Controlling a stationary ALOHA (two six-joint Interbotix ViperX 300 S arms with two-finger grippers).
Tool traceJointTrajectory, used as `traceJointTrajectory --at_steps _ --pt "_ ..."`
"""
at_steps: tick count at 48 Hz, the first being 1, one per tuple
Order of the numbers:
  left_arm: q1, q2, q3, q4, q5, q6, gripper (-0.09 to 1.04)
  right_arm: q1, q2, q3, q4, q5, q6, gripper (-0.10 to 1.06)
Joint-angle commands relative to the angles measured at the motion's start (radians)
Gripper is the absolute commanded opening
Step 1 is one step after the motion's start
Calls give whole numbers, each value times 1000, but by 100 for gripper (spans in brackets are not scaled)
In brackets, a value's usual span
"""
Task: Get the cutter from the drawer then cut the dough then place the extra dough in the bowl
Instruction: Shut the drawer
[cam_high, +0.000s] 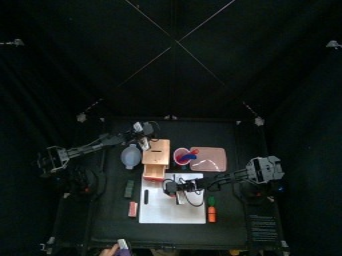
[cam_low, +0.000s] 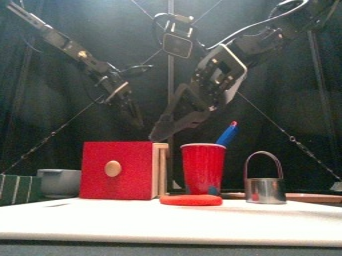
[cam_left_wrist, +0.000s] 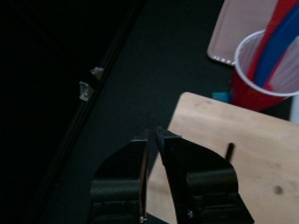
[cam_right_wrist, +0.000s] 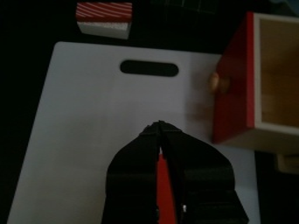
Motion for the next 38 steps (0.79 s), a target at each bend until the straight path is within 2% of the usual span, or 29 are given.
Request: traceJointTrajectory --at_steps 1,10,21,38 --pt "12 97 -97 60 64 2 58 2 37 -86 6 -3 3 39" --pt "25 230 -173 84 106 29 57 -3 141 -193 8 9 3 39" --pt "46 264 -196 75 121 54 57 -15 199 -273 -2 60 -9 39" --pt "40 264 -181 46 132 57 57 -118 230 -304 -72 69 0 39"
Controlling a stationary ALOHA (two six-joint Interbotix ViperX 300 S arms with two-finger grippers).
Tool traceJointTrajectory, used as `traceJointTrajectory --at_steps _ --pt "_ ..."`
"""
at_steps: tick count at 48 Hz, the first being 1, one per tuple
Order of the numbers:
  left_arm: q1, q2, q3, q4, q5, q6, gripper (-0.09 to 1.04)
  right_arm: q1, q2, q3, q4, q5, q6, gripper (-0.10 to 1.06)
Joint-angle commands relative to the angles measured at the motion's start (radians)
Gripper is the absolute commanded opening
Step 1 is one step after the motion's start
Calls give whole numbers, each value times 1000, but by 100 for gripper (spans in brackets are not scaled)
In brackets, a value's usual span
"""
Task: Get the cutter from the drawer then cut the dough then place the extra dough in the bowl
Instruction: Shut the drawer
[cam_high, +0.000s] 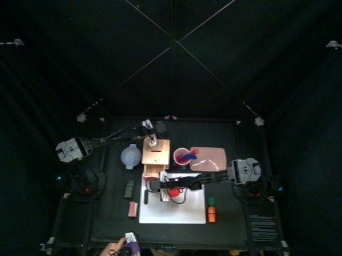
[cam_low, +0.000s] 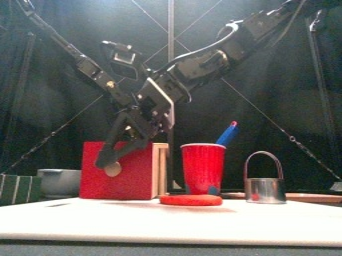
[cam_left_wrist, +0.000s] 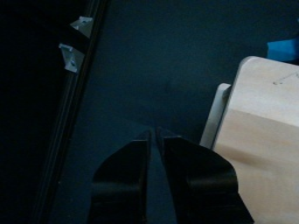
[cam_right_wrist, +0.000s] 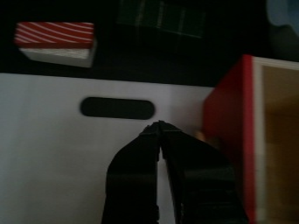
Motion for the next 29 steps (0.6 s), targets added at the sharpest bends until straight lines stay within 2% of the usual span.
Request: traceJointTrajectory --at_steps 1,14,29 --pt "-2 -14 -15 -17 2 0 57 -34 -20 -23 -23 -2 -3 39" --pt "-3 -17 -11 -32 5 0 57 -72 -40 -23 -67 23 -3 39" --pt "-5 -26 8 -55 12 -8 57 -83 -80 -11 -124 84 -3 39"
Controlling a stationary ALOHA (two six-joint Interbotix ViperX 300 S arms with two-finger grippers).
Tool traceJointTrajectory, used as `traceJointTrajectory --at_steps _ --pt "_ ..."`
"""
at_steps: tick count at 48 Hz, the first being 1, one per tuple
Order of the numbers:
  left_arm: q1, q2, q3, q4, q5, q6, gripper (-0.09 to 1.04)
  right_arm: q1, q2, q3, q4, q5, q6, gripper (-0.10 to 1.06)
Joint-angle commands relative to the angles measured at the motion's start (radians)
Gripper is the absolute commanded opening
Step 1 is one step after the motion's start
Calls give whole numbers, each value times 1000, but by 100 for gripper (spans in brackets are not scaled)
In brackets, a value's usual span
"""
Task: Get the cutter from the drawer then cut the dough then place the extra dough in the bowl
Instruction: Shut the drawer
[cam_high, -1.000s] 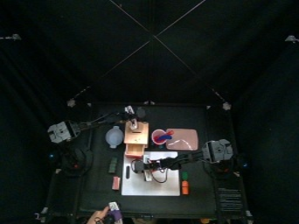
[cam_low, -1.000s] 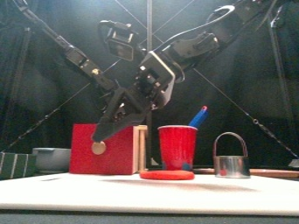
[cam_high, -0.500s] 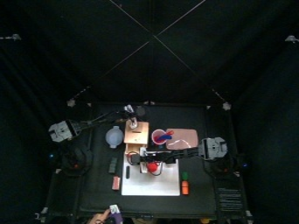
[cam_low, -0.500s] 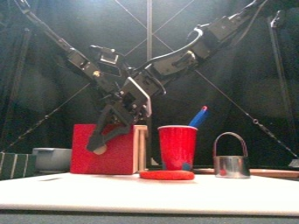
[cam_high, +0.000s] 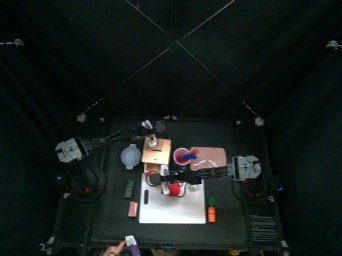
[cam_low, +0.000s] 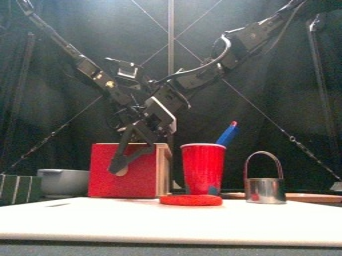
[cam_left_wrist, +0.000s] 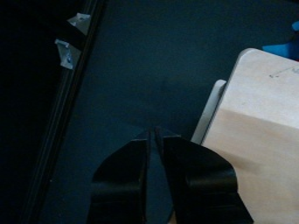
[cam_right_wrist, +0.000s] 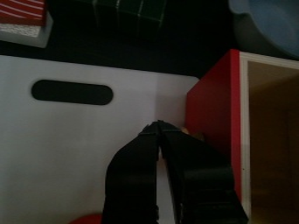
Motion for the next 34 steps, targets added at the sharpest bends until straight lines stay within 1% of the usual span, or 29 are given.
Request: traceJointTrajectory --at_steps 1,10,22,29,34 --pt "-3 -23 -3 -18 14 -2 57 -25 -64 -6 -17 11 2 39" --pt "-5 -23 0 -21 17 2 57 -35 -72 -3 -29 11 2 39" --pt "-3 -21 0 -21 3 2 57 -89 -74 -14 -69 9 2 39" --pt "-3 -18 0 -23 -2 -2 57 -107 -75 -25 -72 8 -5 39" --pt "-2 -17 0 -25 -2 -5 57 -110 -75 -32 -72 9 -8 39"
